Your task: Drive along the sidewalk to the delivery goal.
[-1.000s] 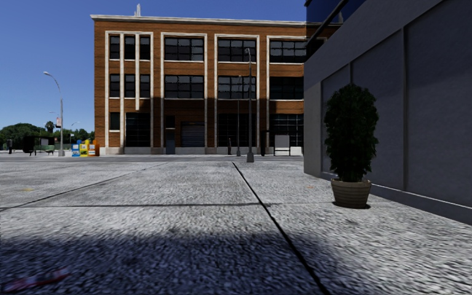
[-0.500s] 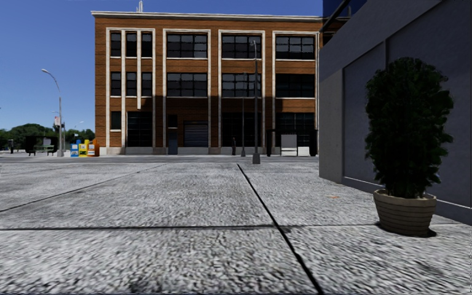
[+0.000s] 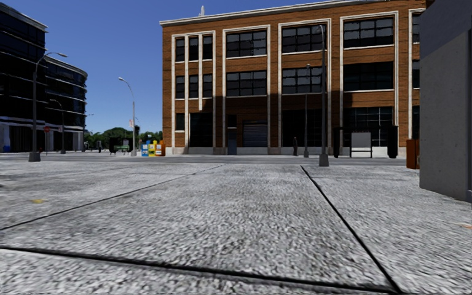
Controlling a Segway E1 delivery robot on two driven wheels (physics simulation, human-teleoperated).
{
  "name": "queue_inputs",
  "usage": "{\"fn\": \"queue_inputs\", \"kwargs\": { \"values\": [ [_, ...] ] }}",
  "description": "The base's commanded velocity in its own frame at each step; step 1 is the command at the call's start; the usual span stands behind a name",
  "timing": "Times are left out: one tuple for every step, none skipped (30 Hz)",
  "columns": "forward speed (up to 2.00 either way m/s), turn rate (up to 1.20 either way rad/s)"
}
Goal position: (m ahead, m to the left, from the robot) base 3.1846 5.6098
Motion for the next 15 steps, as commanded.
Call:
{"fn": "queue_inputs", "kwargs": {
  "values": [
    [1.85, 0.71],
    [1.85, 0.71],
    [1.85, 0.71],
    [1.85, 0.71],
    [1.85, 0.71],
    [1.85, 0.71],
    [1.85, 0.71],
    [1.85, 0.71],
    [1.85, 0.71],
    [1.85, 0.71],
    [1.85, 0.71],
    [1.85, 0.71],
    [1.85, 0.71],
    [1.85, 0.71],
    [1.85, 0.71]
  ]
}}
